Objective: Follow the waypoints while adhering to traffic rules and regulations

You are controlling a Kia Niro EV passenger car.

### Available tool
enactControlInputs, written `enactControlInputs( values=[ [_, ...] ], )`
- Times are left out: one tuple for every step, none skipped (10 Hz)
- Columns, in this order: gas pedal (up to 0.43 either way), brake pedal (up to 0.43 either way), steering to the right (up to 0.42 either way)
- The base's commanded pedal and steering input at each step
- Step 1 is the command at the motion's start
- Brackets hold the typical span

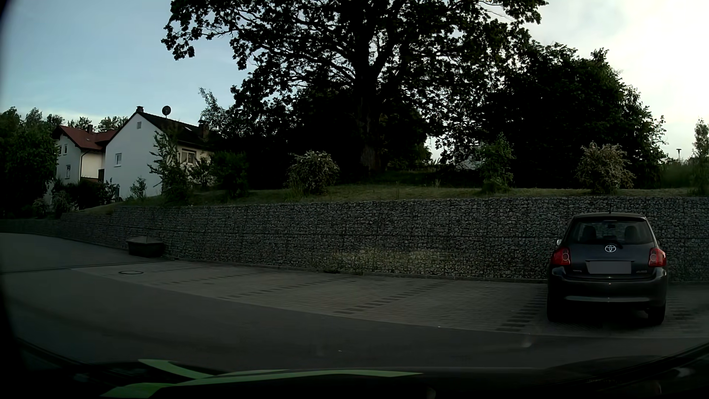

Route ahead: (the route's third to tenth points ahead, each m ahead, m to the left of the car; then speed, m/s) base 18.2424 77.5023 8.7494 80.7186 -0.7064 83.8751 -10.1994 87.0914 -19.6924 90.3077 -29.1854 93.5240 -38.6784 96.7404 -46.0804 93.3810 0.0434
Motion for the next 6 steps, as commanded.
enactControlInputs(
  values=[
    [0.000,0.232,-0.454],
    [0.000,0.232,-0.453],
    [0.000,0.232,-0.454],
    [0.000,0.238,-0.453],
    [0.000,0.238,-0.453],
    [0.000,0.238,-0.454]
  ],
)
